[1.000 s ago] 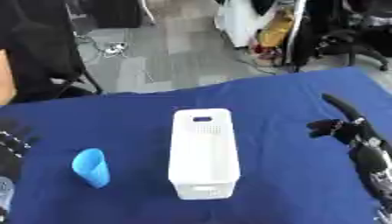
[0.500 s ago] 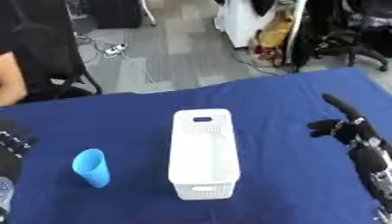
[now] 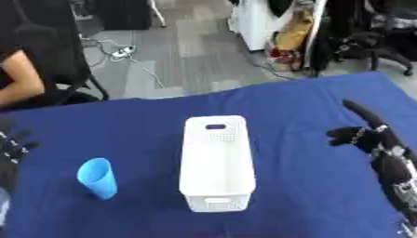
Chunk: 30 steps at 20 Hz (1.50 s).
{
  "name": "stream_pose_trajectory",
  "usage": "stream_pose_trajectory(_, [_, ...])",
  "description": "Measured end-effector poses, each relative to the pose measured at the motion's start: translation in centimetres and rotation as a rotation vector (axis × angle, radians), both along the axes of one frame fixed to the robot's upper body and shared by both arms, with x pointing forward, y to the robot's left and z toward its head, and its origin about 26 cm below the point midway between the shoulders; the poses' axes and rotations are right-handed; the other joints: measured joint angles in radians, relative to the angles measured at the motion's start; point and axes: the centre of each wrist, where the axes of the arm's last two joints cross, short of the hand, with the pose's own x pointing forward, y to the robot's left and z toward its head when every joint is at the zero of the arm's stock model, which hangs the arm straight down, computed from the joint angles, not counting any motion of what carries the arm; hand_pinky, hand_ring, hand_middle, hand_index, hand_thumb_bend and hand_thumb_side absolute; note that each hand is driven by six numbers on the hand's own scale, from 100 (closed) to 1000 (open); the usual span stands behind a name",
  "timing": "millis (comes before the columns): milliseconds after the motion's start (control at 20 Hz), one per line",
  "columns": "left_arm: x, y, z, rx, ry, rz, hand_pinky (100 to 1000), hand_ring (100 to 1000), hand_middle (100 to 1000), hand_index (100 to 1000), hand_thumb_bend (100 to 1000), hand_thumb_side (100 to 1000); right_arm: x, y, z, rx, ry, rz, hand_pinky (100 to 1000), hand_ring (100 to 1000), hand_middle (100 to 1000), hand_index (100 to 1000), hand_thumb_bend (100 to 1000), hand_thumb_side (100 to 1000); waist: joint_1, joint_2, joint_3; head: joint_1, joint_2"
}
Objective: Pick up objects on the table and place them in the box.
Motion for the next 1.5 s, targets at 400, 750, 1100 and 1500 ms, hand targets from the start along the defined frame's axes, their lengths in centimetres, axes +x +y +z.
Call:
stream_pose_trajectory(400, [-4.7, -1.7, 8.4, 0.564, -0.219, -0.013, 798, 899, 1000, 1000, 1000, 724, 0.0, 0.0, 0.0, -0.005, 0.0, -0.002, 672, 734, 985, 1000, 519, 1000, 0.007, 0.003, 0.005, -0.009, 0.0])
stream_pose_trajectory(750, [-6.9, -4.1, 11.5, 0.956, -0.195, 0.012, 858, 923, 998, 1000, 1000, 806, 0.0, 0.0, 0.0, -0.005, 0.002, -0.002, 672, 734, 986, 1000, 519, 1000, 0.01, -0.001, 0.006, -0.009, 0.0])
stream_pose_trajectory(1100, [-6.6, -5.4, 10.3, 1.303, -0.045, -0.062, 904, 941, 972, 1000, 1000, 895, 0.0, 0.0, 0.0, -0.007, 0.003, -0.001, 672, 734, 986, 1000, 520, 1000, 0.013, -0.001, -0.001, -0.008, 0.0])
stream_pose_trajectory(1500, [-5.8, -6.3, 6.4, 1.524, 0.088, -0.206, 910, 945, 969, 1000, 1000, 942, 0.0, 0.0, 0.0, -0.008, 0.003, 0.0, 672, 734, 986, 1000, 520, 1000, 0.013, 0.005, -0.004, -0.008, 0.0])
